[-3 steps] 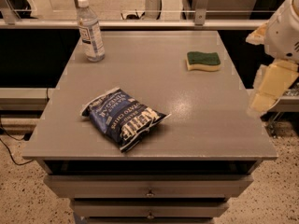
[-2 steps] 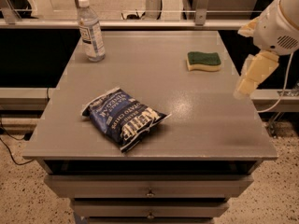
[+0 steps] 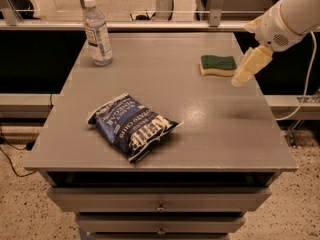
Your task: Move sponge near blue chip bag
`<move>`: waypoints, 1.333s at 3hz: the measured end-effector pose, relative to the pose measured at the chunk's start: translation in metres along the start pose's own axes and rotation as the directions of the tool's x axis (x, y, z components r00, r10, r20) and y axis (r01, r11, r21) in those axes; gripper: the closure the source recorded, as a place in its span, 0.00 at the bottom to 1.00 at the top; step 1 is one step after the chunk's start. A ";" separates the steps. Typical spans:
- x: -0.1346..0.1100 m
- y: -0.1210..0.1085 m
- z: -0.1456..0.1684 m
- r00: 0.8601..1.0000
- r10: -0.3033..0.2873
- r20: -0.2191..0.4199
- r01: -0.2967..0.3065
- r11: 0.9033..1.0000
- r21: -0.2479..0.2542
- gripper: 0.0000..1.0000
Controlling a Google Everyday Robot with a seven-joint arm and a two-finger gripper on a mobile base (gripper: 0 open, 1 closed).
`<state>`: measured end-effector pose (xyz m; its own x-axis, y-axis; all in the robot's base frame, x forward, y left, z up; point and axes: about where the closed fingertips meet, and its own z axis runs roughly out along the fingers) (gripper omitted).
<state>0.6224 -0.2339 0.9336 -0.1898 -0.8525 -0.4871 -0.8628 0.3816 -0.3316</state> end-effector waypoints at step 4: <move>0.024 -0.072 0.114 0.978 0.207 0.000 -0.206 0.978 -0.028 0.00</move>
Offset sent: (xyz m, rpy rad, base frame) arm 0.1136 0.0022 -0.0669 0.1364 0.0589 -0.1307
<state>0.7337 -0.2411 0.8537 -0.3638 -0.7552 -0.5452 -0.8179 0.5391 -0.2010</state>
